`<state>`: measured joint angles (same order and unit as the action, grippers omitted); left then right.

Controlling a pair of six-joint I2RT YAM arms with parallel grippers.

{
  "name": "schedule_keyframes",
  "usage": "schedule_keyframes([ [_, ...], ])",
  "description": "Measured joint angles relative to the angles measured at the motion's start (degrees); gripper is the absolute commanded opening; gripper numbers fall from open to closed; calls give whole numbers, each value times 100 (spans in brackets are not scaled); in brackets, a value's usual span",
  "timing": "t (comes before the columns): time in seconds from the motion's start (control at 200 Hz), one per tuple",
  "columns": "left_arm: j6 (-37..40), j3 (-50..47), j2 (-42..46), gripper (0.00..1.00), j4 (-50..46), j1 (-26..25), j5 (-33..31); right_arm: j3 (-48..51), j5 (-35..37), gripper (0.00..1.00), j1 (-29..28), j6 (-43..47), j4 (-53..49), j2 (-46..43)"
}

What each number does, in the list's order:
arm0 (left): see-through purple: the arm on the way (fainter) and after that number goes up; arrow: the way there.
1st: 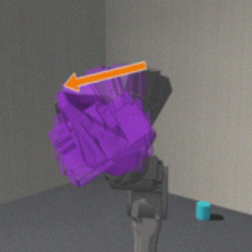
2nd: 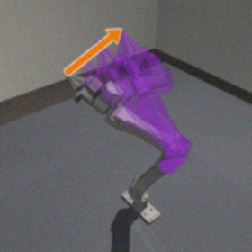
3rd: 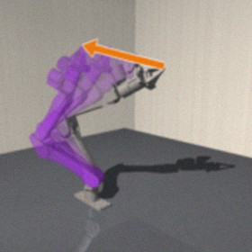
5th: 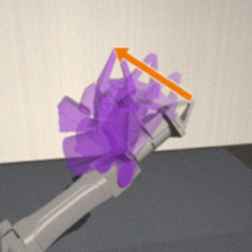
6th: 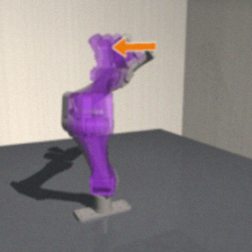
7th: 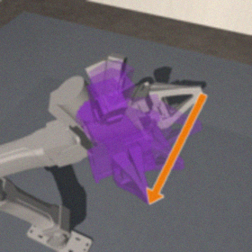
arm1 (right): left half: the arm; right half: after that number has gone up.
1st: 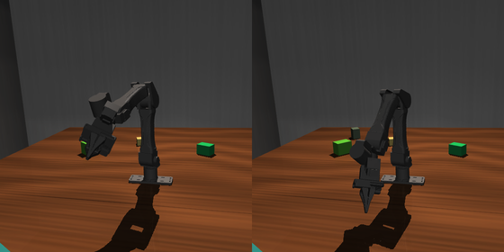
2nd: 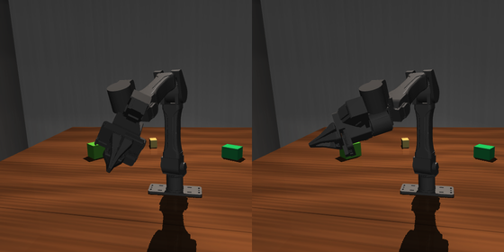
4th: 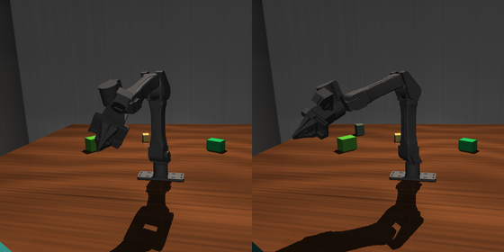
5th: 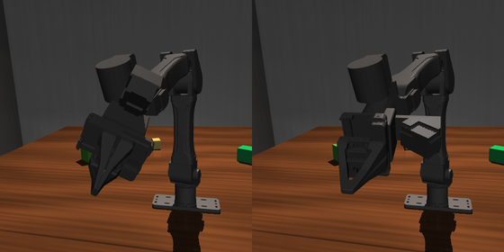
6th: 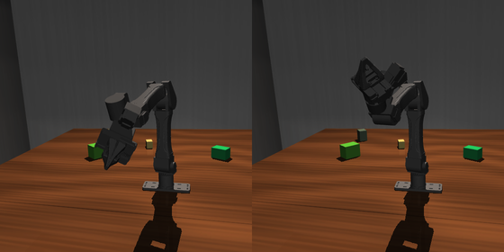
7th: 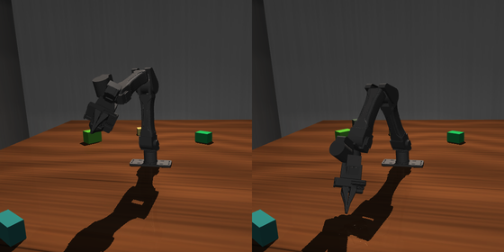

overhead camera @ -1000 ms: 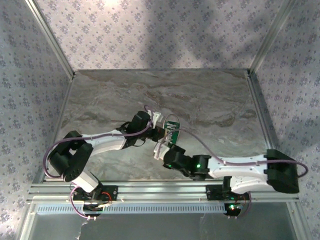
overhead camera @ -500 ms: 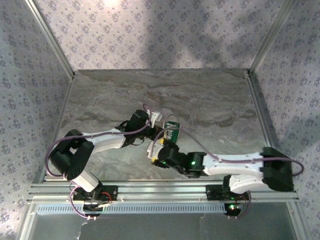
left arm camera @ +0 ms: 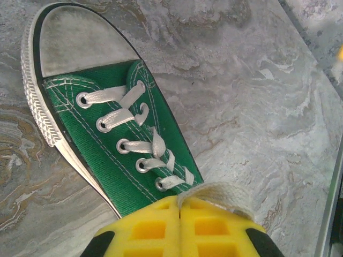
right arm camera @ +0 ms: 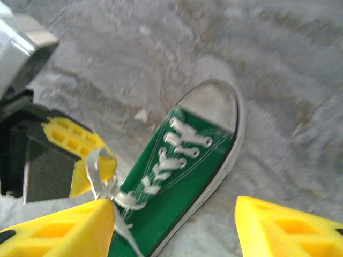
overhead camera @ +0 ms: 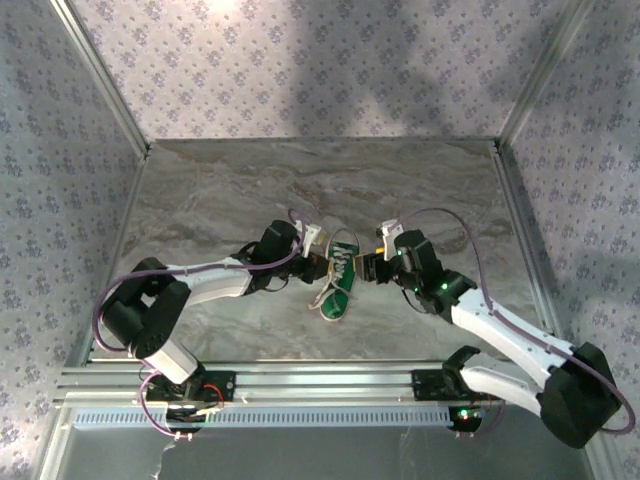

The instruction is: Tie the shoes

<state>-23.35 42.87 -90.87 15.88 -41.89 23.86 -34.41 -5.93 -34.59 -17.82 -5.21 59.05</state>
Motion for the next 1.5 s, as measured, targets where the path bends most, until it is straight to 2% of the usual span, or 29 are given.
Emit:
schedule_keyframes([
  [0.135,256,0,79,0,-219,0,-39,-205,-1095,61,304,9,-63,520],
  [0.275,470,-7,361,0,-343,0,-61,-520,-1591,59,-52,87,2,957],
  [0.37,584,-15,516,0,-328,0,-13,-533,-1751,52,-179,24,164,1073],
  [0.59,754,-166,603,0,-273,0,197,-527,-1832,49,-61,-417,623,1401],
  [1.159,857,-212,603,0,-105,0,363,-387,-2885,37,199,-1158,1462,1655],
  [1.264,855,-223,601,0,-85,0,380,-269,-3016,28,212,-1266,1670,1655],
  [1.499,828,-254,525,0,-22,0,404,-44,-3189,20,210,-1508,2011,1655],
])
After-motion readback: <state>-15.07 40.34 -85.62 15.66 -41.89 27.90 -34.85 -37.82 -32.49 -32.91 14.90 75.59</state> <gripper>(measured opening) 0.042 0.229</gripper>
